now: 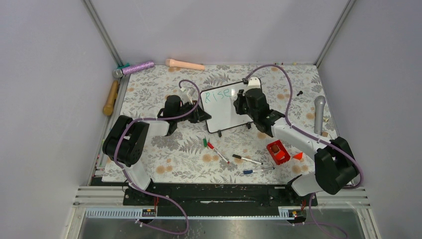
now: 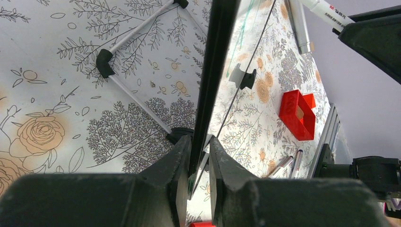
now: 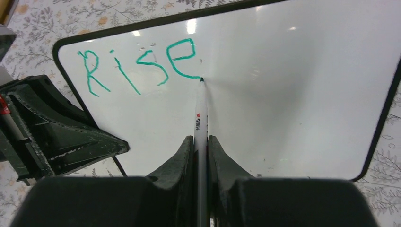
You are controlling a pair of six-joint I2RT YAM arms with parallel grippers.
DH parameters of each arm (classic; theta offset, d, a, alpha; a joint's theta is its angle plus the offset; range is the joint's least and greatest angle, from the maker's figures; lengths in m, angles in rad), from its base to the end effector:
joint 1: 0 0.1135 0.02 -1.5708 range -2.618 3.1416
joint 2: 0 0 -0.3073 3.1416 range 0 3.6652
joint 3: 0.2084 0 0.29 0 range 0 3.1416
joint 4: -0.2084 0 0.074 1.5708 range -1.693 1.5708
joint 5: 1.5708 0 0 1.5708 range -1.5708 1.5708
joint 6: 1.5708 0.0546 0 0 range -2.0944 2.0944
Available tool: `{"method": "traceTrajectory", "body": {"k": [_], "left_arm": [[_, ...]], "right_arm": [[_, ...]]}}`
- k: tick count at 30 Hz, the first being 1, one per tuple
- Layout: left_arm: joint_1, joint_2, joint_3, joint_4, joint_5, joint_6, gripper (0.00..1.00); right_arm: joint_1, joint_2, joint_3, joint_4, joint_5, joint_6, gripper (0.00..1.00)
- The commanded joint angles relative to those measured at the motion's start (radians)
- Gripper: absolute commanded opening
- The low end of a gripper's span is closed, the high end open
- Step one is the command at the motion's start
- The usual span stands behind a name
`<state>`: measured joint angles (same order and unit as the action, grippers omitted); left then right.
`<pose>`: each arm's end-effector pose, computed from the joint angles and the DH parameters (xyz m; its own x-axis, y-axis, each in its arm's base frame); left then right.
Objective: Write a sentence on the whiteboard
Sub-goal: Write a sentence on the whiteboard, then adjust the whiteboard at the center of the board.
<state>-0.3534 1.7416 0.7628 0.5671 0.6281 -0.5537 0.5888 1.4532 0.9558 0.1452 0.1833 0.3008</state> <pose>0.3535 -0.1646 0.1671 -0.7323 -0.1834 -0.6559 0.4705 0.5600 -0.6819 0.3230 0.2037 0.2920 -0.3936 0.0874 -0.9151 -0.3006 0.9285 0.2180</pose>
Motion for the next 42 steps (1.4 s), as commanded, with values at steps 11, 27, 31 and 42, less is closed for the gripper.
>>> {"method": "traceTrajectory", "body": {"k": [11, 27, 31, 42], "left_arm": [[0.002, -0.017, 0.019, -0.074, -0.102, 0.034, 0.20], [0.001, -0.030, 0.028, -0.115, -0.116, 0.061, 0.38], [0.002, -0.040, 0.024, -0.116, -0.114, 0.074, 0.38], [0.002, -0.052, 0.032, -0.129, -0.095, 0.110, 0.38]], "right_arm": [[-0.013, -0.273, -0.281, 0.334, 0.237, -0.066, 0.00], [-0.506, -0.013, -0.041, 0.031, -0.078, 0.166, 0.00], [-0.561, 0.155, 0.081, -0.031, -0.331, 0.224, 0.00], [-0.629, 0.297, 0.073, 0.087, -0.708, 0.374, 0.00]]}}
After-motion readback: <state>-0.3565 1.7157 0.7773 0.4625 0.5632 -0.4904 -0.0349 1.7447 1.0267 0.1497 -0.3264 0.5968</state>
